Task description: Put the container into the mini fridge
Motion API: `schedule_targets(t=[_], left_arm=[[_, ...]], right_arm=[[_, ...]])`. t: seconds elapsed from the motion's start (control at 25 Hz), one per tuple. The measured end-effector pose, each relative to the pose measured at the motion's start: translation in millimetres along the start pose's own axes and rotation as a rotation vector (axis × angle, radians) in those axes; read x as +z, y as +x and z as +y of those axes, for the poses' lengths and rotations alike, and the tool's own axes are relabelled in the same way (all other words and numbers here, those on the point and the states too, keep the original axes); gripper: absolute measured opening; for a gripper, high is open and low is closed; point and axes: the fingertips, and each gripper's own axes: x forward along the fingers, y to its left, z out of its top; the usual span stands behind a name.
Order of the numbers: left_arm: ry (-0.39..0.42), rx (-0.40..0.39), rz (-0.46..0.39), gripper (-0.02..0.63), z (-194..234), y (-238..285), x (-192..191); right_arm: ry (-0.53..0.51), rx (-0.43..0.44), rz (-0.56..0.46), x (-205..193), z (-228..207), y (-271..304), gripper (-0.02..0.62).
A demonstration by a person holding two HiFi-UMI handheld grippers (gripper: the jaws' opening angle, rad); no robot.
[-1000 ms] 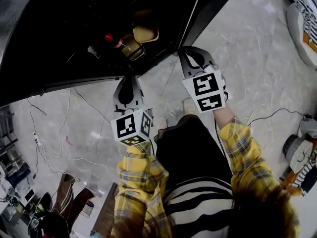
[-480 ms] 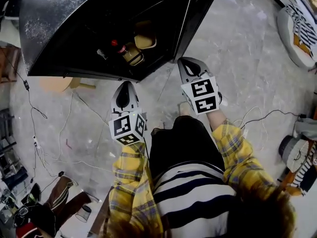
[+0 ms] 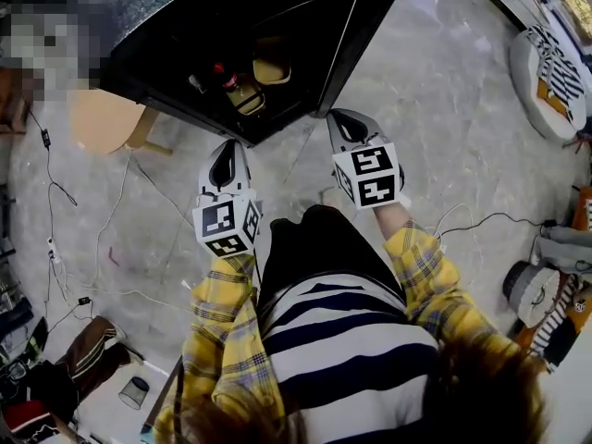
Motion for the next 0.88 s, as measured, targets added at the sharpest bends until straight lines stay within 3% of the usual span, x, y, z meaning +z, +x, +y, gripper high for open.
schedule_targets(t=[0.4, 0.6, 0.88], left_arm=[[-0.019, 0.006, 0.017, 0.020, 38, 2, -17], [-0.002, 0.001, 0.008, 0.020, 33, -8, -10], [-0.068, 0.017, 0.073, 0.020, 147, 36, -69]], right_arm=[[0.009, 0.017, 0.021, -6, 21, 22, 0.026], [0.009, 0.012, -0.005, 1, 22, 8, 0.026], [0.004, 0.050, 0.087, -22, 85, 123, 0.026]])
